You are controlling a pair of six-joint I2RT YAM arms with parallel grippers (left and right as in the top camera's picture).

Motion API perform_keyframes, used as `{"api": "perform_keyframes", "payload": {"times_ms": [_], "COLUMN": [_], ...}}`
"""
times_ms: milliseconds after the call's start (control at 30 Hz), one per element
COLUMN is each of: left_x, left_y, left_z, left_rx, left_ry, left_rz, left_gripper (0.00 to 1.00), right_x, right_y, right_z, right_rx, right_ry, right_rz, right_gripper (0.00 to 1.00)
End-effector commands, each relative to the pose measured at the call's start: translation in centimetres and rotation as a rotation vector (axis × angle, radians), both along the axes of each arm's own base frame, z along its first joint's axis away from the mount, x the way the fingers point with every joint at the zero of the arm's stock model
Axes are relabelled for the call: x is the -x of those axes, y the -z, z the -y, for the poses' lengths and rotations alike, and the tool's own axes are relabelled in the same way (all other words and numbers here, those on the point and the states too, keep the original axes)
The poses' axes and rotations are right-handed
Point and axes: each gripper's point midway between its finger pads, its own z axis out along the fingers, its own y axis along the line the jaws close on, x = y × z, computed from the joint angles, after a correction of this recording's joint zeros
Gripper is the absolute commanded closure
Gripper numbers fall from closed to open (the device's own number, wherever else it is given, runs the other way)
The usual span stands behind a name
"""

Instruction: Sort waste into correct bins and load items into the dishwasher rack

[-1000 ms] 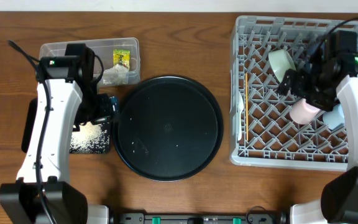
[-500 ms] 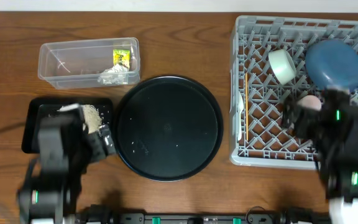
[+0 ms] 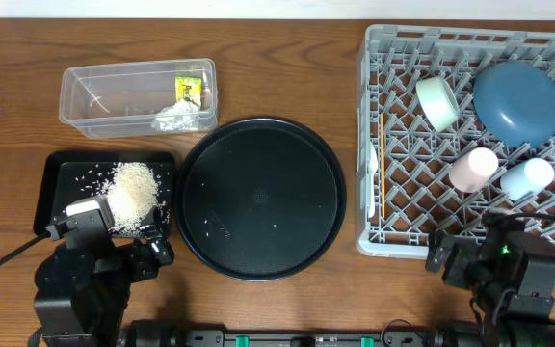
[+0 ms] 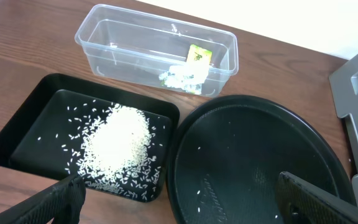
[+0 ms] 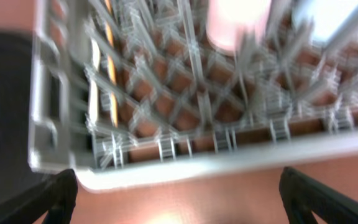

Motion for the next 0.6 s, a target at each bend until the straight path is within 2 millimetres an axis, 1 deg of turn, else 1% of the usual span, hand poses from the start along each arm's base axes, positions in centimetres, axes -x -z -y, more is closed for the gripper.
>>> {"api": "perform_keyframes", "payload": {"times_ms": [0,567], "left_x": [-0.07,-0.07], "left_y": [0.27,0.27], "left_z": [-0.19,-0.19], "left_rx": [-0.006,-0.006], "left_ry": [-0.008,-0.008], "left_rz": [-0.005,-0.005], "left_gripper": [0.02,0.02], "right_x": [0.82,0.82], "right_y": [0.78,0.75], "right_z": [0.01,0.01], "right_rx": [0.008,0.008], "right_ry": [-0.004,-0.004], "right_rz": [-0.041,-0.039], "right_gripper": [0.01,0.01]}}
